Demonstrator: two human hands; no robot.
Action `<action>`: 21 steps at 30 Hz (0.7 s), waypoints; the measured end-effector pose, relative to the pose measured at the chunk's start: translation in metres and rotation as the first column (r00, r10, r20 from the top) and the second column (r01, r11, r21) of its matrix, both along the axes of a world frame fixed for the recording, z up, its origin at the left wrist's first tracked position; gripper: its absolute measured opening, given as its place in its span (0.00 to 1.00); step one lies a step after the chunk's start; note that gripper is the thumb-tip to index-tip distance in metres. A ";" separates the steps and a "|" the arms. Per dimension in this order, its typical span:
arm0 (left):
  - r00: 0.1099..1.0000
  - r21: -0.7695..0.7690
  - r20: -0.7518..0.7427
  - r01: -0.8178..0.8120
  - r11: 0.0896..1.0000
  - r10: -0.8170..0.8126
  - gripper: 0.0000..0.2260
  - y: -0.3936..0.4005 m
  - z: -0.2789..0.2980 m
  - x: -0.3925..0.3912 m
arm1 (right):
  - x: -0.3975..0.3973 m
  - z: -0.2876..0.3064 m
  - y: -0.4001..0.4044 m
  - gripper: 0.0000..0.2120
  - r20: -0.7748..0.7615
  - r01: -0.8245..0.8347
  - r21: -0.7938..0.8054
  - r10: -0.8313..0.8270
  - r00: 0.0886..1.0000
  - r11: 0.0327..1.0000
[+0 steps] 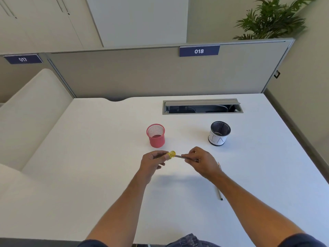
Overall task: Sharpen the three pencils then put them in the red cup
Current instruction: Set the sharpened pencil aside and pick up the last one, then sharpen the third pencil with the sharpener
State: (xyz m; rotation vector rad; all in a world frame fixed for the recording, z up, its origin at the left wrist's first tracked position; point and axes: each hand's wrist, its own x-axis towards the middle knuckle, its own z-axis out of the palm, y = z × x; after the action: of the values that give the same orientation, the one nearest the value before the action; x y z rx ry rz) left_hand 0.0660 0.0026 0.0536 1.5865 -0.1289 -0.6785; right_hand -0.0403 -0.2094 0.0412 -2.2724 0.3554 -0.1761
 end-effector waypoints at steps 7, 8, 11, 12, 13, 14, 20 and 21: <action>0.989 0.029 -0.035 0.142 0.989 -0.141 0.14 0.006 -0.004 0.006 | 0.001 0.006 -0.019 0.13 0.002 -0.195 -0.131 0.197 0.980 0.972; 0.988 0.018 -0.044 0.149 0.989 -0.148 0.14 0.006 -0.003 0.006 | 0.000 0.006 -0.021 0.13 0.006 -0.195 -0.120 0.197 0.980 0.973; 0.986 -0.018 -0.061 0.156 0.988 -0.157 0.15 0.003 -0.002 0.006 | 0.001 0.007 -0.021 0.12 0.019 -0.166 -0.060 0.167 0.986 0.984; 0.986 -0.031 -0.066 0.150 0.988 -0.152 0.15 0.003 -0.002 0.006 | 0.000 0.007 -0.021 0.11 0.028 -0.143 -0.009 0.143 0.989 0.990; 0.987 -0.043 -0.068 0.143 0.989 -0.146 0.15 0.003 -0.002 0.007 | 0.000 0.008 -0.021 0.11 0.039 -0.111 0.059 0.109 0.993 0.992; 0.987 -0.053 -0.069 0.139 0.989 -0.143 0.16 0.002 -0.002 0.007 | 0.000 0.009 -0.020 0.11 0.047 -0.080 0.117 0.075 0.996 0.990; 0.985 -0.099 -0.125 0.110 0.989 -0.122 0.08 -0.002 -0.003 0.009 | -0.001 0.011 -0.019 0.11 0.059 -0.096 0.125 0.090 0.994 0.988; 0.984 -0.103 -0.132 0.106 0.989 -0.120 0.07 -0.002 -0.002 0.009 | -0.001 0.011 -0.020 0.11 0.058 -0.104 0.105 0.099 0.993 0.989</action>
State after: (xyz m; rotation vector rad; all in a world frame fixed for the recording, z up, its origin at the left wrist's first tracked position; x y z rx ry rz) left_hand 0.0745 0.0001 0.0514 1.4433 -0.1478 -0.8564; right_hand -0.0418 -0.2292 0.0525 -2.1693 0.2157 -0.1603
